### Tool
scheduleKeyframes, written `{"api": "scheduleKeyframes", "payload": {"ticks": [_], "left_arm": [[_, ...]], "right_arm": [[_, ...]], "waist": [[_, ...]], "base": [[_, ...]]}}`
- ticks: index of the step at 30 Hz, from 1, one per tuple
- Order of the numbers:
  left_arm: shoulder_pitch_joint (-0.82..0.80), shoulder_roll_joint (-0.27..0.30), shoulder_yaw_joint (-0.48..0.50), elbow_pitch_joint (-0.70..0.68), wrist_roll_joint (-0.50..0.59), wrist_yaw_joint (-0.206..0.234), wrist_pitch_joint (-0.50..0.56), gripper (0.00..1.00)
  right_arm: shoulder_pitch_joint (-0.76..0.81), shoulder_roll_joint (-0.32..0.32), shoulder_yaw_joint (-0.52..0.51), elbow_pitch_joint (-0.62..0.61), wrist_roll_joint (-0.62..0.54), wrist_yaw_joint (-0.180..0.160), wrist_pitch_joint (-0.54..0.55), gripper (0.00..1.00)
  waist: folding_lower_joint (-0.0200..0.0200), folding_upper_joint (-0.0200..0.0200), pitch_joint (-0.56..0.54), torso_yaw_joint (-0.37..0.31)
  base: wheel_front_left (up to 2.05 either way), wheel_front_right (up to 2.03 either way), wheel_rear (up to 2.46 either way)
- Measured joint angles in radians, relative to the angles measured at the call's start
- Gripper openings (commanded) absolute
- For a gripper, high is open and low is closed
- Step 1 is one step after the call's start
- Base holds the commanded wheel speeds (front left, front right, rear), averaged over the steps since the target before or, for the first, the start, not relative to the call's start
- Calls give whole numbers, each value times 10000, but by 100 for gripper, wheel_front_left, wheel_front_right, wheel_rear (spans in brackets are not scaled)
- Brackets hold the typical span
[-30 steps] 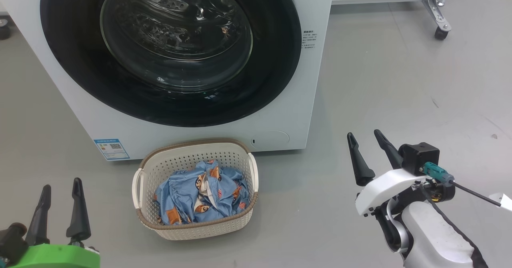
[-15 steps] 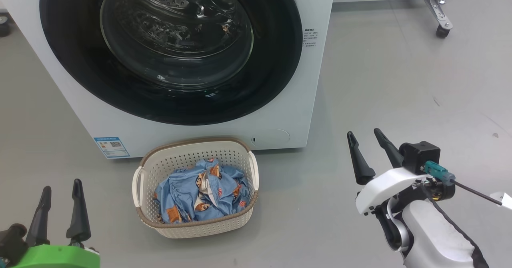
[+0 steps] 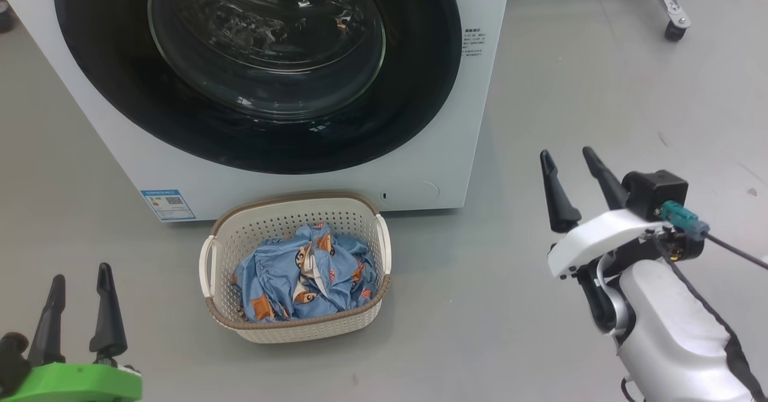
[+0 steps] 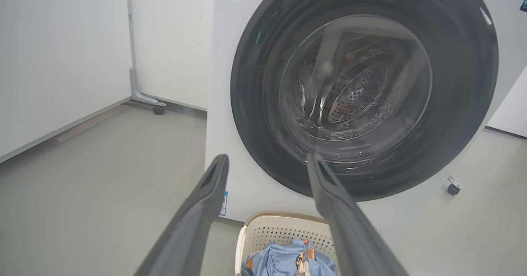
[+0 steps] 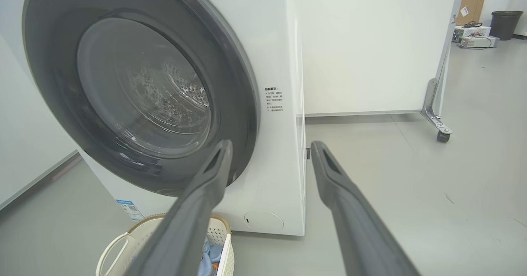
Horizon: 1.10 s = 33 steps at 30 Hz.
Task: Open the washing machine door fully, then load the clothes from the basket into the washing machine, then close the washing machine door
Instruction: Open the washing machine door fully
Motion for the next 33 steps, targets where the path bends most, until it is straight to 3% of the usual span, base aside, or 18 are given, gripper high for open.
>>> {"api": "scheduleKeyframes", "payload": {"ticks": [12, 14, 15, 16, 17, 18, 33], "left_arm": [[-373, 0, 330, -286, 36, 0, 0, 100], [-498, 6, 403, -462, 56, 0, -2, 100], [-591, -2, 399, -502, 56, 0, -2, 100], [-650, 0, 399, -527, 56, 0, -2, 100], [-682, 0, 407, -529, 56, 0, -2, 100], [-694, 0, 407, -525, 56, 0, -2, 100], [-821, -109, 617, -583, 56, 0, -2, 100]], "right_arm": [[-952, -382, -821, -77, 132, -88, -2, 100], [-1082, -384, -1095, -132, 339, -88, -31, 69], [-1150, -408, -1183, -134, 401, -88, -31, 42], [-1197, -439, -1266, -136, 474, -84, -31, 29], [-1251, -460, -1333, -132, 562, -79, -31, 6], [-1323, -491, -1373, -127, 616, -77, -31, 0], [-2609, -838, -2355, -270, 1461, 368, -29, 0]], "waist": [[0, 0, 515, 290], [0, 0, 607, 351], [0, 0, 650, 385], [0, 0, 694, 420], [0, 1, 742, 455], [0, 0, 791, 487], [0, 0, 1579, 1034]], "base": [[0, 0, 0], [0, 0, 0], [0, 0, 0], [0, 0, 0], [0, 0, 0], [0, 0, 0], [0, 0, 0]]}}
